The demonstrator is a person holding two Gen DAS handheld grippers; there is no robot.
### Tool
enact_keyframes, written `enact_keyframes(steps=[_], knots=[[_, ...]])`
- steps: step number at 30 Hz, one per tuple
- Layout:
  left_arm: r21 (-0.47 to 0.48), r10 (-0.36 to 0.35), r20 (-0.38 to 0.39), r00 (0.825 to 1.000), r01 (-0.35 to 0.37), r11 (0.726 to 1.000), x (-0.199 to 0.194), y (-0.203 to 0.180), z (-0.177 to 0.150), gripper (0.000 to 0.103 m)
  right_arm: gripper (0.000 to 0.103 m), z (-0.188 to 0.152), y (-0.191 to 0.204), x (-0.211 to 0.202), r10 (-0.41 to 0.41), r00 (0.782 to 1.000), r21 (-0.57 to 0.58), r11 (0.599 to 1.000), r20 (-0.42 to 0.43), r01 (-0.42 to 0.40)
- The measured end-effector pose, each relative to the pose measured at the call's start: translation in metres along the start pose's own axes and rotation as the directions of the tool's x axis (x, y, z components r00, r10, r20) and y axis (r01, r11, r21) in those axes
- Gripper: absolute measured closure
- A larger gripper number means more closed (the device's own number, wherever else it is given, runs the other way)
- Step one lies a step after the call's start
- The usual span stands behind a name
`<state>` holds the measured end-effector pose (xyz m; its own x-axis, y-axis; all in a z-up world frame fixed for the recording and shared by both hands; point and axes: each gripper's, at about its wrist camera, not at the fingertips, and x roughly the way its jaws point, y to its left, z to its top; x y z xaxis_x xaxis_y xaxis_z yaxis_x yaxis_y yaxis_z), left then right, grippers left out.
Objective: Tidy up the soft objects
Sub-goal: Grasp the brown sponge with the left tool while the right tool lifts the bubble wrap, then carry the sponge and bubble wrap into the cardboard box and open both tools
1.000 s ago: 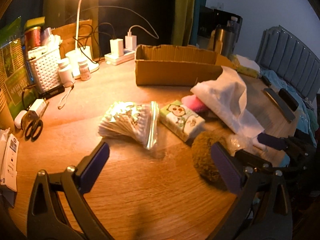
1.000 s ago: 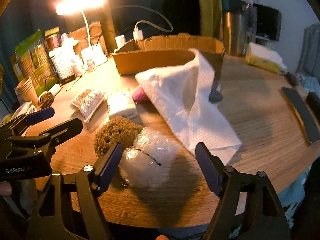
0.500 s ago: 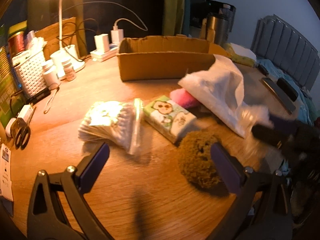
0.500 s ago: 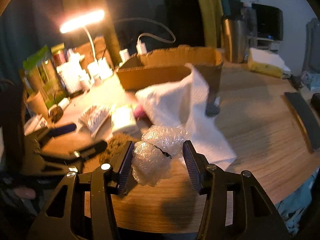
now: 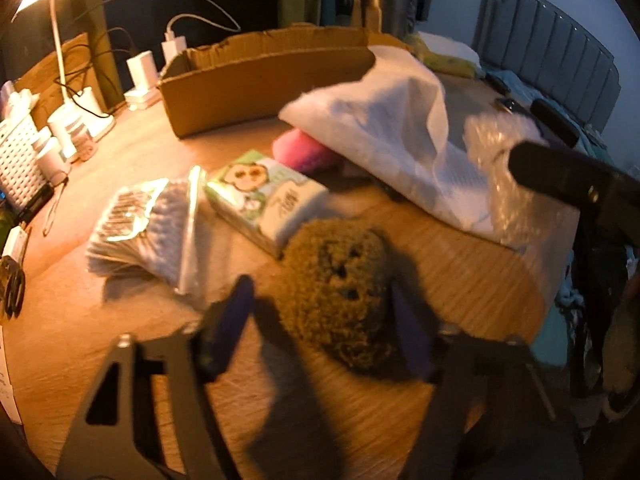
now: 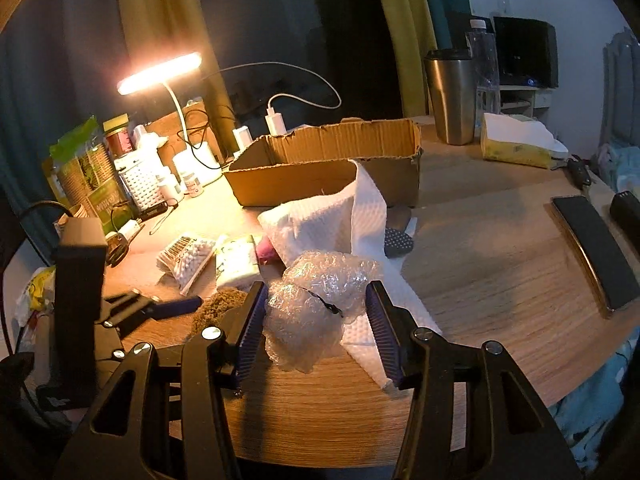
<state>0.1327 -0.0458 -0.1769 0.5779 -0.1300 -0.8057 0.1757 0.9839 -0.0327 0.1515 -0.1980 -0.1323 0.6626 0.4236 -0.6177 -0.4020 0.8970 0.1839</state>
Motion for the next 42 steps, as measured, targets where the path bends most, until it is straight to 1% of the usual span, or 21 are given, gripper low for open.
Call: enact_keyframes(steps=[1, 2, 5, 7, 18, 24, 31, 42], knots=[[0.005, -0.003, -0.003, 1.0, 0.003, 1.0, 0.001, -0.001, 0.0, 0.052, 0.05, 0.0, 0.0, 0.0, -0.001, 1.0, -0.001, 1.0, 0.001, 0.001], [0.009, -0.003, -0.001, 1.0, 0.003, 1.0, 0.0, -0.001, 0.0, 0.054, 0.05, 0.0, -0.001, -0.001, -0.002, 1.0, -0.001, 1.0, 0.003, 0.002], [0.009, -0.025, 0.005, 1.0, 0.025, 1.0, -0.002, -0.002, 0.001, 0.055, 0.05, 0.002, 0.0, -0.003, -0.003, 1.0, -0.005, 1.0, 0.011, 0.003], [0.012, -0.032, 0.026, 0.999, 0.031, 0.999, -0.008, -0.002, 0.002, 0.055, 0.05, 0.004, 0.001, -0.005, -0.003, 1.0, -0.011, 1.0, 0.019, 0.003], [0.023, -0.044, 0.12, 0.992, 0.042, 0.999, -0.039, 0.004, 0.023, 0.056, 0.05, 0.025, 0.009, -0.011, -0.004, 0.998, -0.05, 0.999, 0.06, 0.007], [0.008, -0.048, 0.171, 0.984, 0.047, 0.999, -0.055, 0.013, 0.041, 0.056, 0.05, 0.042, 0.011, -0.013, -0.008, 0.996, -0.067, 0.998, 0.086, 0.013], [-0.007, -0.057, 0.22, 0.974, 0.06, 0.998, -0.066, 0.021, 0.065, 0.056, 0.05, 0.06, 0.004, -0.01, -0.021, 0.994, -0.071, 0.997, 0.108, 0.029], [-0.015, -0.078, 0.278, 0.957, 0.085, 0.996, -0.067, 0.022, 0.112, 0.056, 0.05, 0.091, -0.017, 0.0, -0.027, 0.989, -0.08, 0.996, 0.143, 0.039]])
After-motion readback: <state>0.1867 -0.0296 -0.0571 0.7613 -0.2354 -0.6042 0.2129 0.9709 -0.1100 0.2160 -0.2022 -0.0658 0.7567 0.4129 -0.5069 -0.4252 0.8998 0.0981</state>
